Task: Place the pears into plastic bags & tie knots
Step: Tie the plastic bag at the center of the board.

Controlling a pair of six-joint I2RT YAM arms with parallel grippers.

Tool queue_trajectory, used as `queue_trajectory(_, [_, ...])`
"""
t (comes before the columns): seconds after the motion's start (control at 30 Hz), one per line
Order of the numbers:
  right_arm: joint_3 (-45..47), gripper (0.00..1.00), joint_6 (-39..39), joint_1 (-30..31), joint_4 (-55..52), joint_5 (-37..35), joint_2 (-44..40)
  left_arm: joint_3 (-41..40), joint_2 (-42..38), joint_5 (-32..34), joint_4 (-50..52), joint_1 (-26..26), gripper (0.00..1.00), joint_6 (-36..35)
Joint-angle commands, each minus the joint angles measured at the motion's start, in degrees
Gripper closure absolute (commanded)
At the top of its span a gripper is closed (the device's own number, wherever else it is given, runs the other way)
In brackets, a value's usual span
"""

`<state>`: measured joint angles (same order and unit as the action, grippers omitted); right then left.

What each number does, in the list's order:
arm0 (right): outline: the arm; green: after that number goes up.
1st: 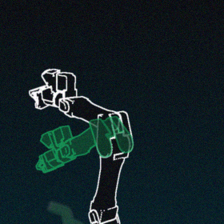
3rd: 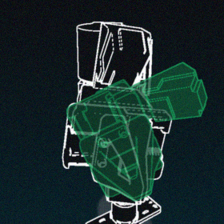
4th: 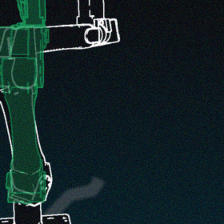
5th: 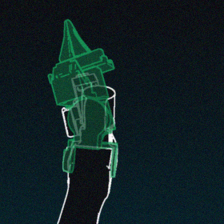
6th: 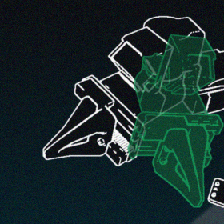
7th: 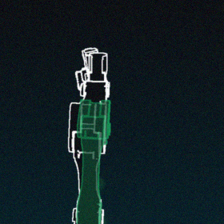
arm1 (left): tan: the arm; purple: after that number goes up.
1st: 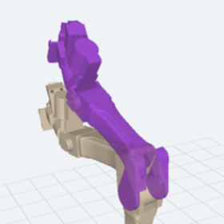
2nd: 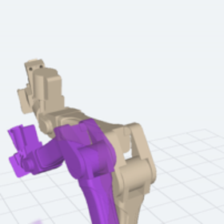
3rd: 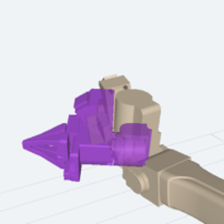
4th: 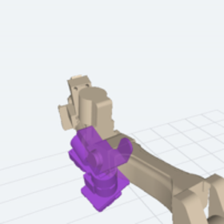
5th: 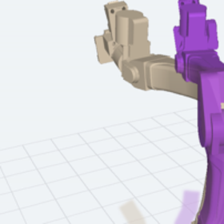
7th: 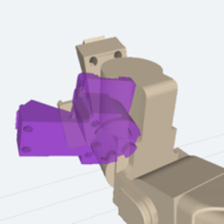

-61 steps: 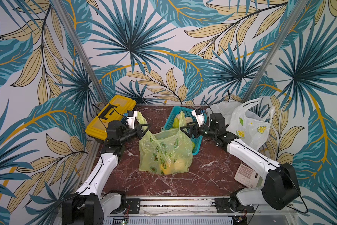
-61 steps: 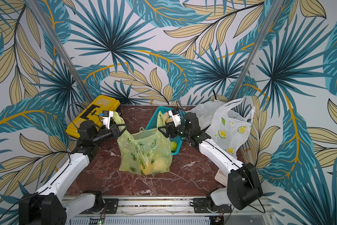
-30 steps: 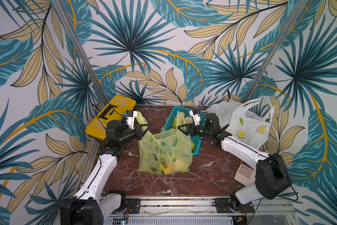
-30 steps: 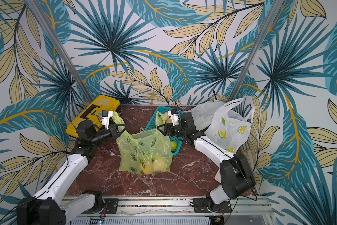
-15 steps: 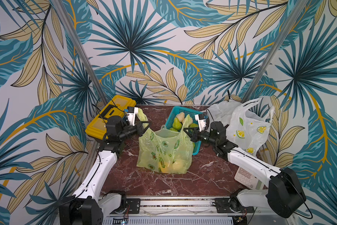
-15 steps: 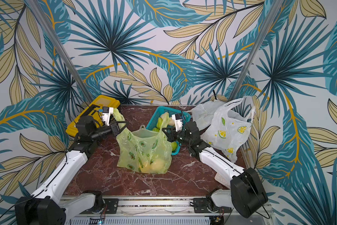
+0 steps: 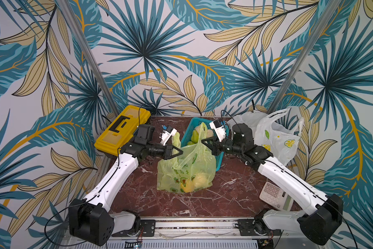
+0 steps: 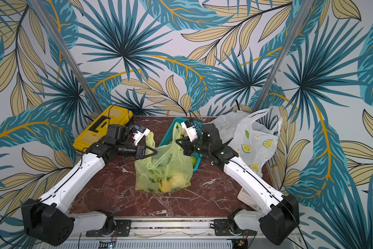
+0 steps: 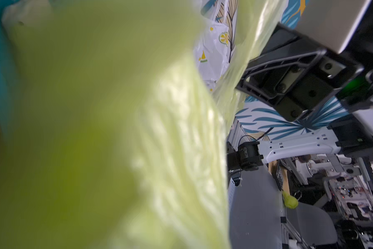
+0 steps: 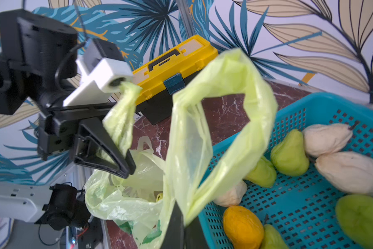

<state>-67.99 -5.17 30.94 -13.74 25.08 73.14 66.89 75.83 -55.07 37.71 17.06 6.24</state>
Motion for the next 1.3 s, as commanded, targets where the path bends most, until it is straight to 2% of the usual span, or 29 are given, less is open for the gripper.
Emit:
queue_trajectory(0.0, [-2.15, 1.0, 11.71, 1.6, -12.1, -0.28, -0.08, 3.72, 4.01, -2.7, 5.53, 1.31, 0.85, -5.49])
queue_trajectory(0.17, [-6.54, 1.0, 18.89, 6.53, -16.58, -0.4, 3.86, 4.83, 6.84, -8.14, 5.77, 1.33, 0.76, -9.14])
queue_trajectory(0.3, [-9.75, 1.0, 21.68, 8.78, -19.03, -0.34, 7.15, 4.57, 6.72, -11.36, 5.88, 1.31, 0.7, -10.88])
queue_trajectory(0.53, [-10.15, 1.0, 24.4, 8.9, -19.54, 1.17, 8.55, 3.02, 3.39, -8.9, 5.95, 0.99, 0.63, -12.09])
queue_trajectory(0.73, [-11.07, 1.0, 24.51, 8.82, -20.53, 3.8, 8.77, 1.4, -0.3, -10.11, 5.93, -0.37, 0.54, -14.89])
queue_trajectory(1.07, [-11.79, 1.0, 23.33, 8.83, -20.49, 6.49, 8.33, 1.31, 0.48, -12.52, 6.01, -1.06, 0.49, -16.93])
queue_trajectory(1.27, [-15.46, 1.0, 23.23, 9.17, -23.52, 8.65, 11.68, 2.01, 0.9, -12.06, 5.88, 0.03, 0.41, -17.47])
